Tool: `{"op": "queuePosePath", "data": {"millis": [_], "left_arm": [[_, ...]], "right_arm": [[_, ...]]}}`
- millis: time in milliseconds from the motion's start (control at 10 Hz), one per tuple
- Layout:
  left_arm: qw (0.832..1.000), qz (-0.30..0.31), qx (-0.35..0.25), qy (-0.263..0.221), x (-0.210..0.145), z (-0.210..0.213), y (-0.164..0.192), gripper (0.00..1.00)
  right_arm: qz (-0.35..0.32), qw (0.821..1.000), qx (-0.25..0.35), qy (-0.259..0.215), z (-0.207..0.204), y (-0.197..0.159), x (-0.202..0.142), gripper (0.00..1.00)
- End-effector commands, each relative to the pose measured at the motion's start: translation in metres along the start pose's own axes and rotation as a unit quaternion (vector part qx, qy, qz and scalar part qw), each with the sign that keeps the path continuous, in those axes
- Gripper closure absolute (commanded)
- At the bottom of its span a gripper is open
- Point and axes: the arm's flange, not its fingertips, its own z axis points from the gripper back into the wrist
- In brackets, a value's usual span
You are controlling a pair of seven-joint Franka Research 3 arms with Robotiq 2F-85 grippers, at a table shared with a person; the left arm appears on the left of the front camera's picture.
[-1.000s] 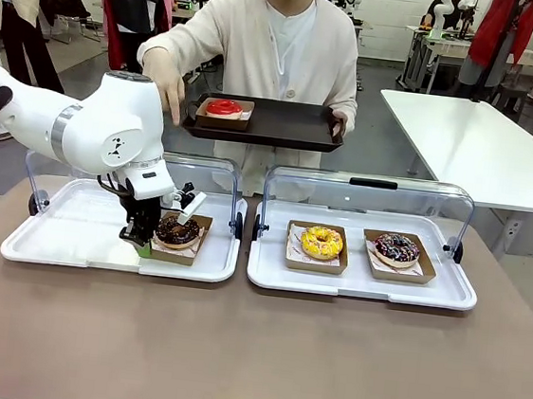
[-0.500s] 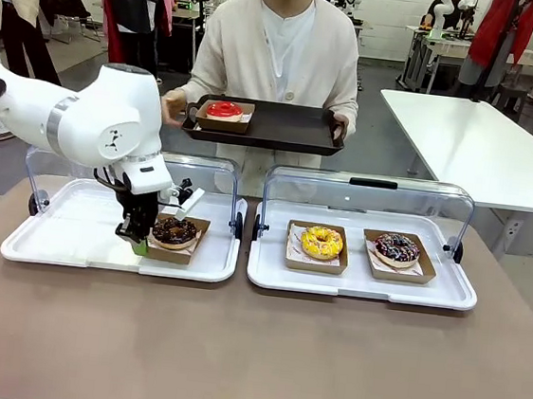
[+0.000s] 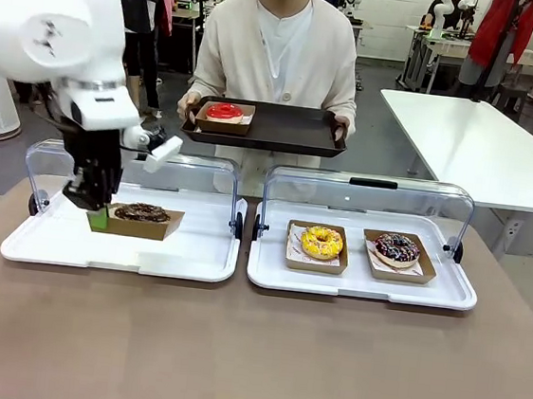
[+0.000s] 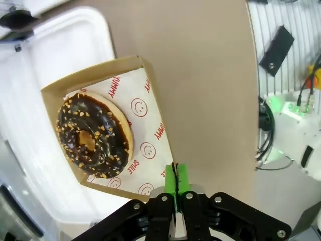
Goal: Provide the desired donut to the person.
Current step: Pick up and lift the Paper togo box containing the Donut pointed at by the person.
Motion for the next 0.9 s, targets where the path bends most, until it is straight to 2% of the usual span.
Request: {"op": "queuePosePath", "data": {"millis": [0, 300, 500, 600, 700, 800], "left_arm": [[0.999, 0.007, 0.034, -0.003, 0.007, 0.025, -0.034, 1.00], [0.996, 0.014, 0.084, 0.000, 0.021, 0.071, -0.056, 1.00], [0.996, 0.022, 0.089, 0.000, 0.018, 0.068, -0.048, 1.00], [0.996, -0.013, 0.090, -0.002, 0.010, 0.052, -0.036, 1.00], [0.996, 0.010, 0.085, -0.004, 0.020, 0.078, -0.058, 1.00], [0.996, 0.010, 0.085, -0.004, 0.020, 0.078, -0.058, 1.00]], "right_arm": [[0.001, 1.000, 0.001, -0.006, 0.001, 0.000, 0.001, 0.00], [0.001, 1.000, 0.001, -0.006, 0.001, 0.000, 0.001, 0.00], [0.001, 1.000, 0.001, -0.006, 0.001, 0.000, 0.001, 0.00], [0.001, 1.000, 0.001, -0.006, 0.001, 0.000, 0.001, 0.00], [0.001, 1.000, 0.001, -0.006, 0.001, 0.000, 0.001, 0.00], [0.001, 1.000, 0.001, -0.006, 0.001, 0.000, 0.001, 0.00]]}}
